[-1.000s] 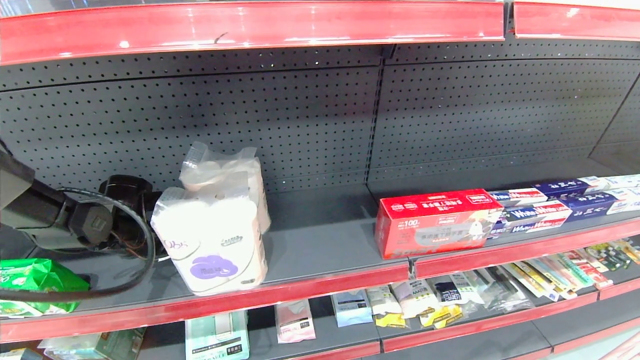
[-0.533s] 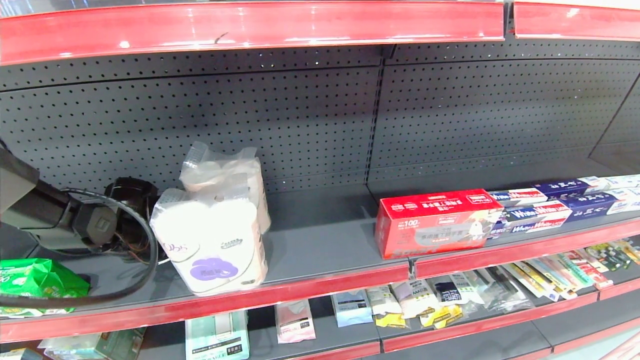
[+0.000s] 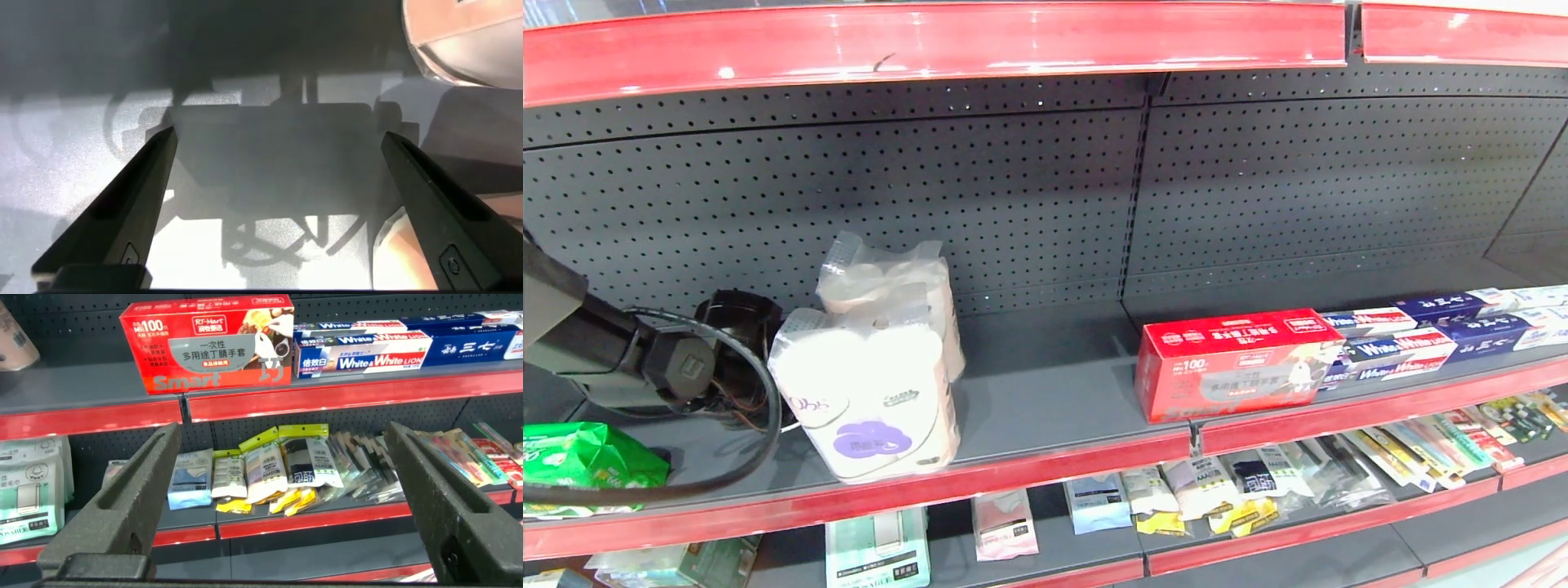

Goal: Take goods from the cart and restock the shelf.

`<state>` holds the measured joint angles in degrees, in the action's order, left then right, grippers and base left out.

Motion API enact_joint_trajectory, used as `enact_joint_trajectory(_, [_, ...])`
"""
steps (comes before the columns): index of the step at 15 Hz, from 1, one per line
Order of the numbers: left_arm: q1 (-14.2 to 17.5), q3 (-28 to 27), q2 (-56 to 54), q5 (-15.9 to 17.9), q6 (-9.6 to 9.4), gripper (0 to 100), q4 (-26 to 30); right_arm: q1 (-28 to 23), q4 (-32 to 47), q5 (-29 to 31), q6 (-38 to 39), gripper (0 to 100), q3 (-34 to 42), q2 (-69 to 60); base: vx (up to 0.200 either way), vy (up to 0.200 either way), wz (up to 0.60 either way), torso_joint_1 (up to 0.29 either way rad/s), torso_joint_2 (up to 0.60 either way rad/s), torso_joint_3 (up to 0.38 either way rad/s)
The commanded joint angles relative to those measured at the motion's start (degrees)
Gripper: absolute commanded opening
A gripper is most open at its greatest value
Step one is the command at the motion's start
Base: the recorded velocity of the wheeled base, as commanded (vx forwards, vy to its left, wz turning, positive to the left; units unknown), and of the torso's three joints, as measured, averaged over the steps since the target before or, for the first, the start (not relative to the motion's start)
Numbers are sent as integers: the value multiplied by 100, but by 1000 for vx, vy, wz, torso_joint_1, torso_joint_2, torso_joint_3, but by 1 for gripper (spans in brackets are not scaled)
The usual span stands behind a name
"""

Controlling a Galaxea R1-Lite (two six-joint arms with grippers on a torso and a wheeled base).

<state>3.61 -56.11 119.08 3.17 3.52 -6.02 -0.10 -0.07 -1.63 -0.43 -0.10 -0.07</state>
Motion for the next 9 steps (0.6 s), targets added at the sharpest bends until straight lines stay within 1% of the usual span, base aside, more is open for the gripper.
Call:
enact_joint_trajectory(1, [-9,-14,10,-9,-1,100,75,1,-1,-4,-1,100,1,7,0,0,0,0,0,0])
enact_joint_trajectory(2, [-27,-40,10,-9,-1,100,172,1,-1,-4,-1,100,10,7,0,0,0,0,0,0])
enact_joint_trajectory(9, [-106,-66,10,-27,-10,100,172,1,-1,-4,-1,100,1,7,0,0,0,0,0,0])
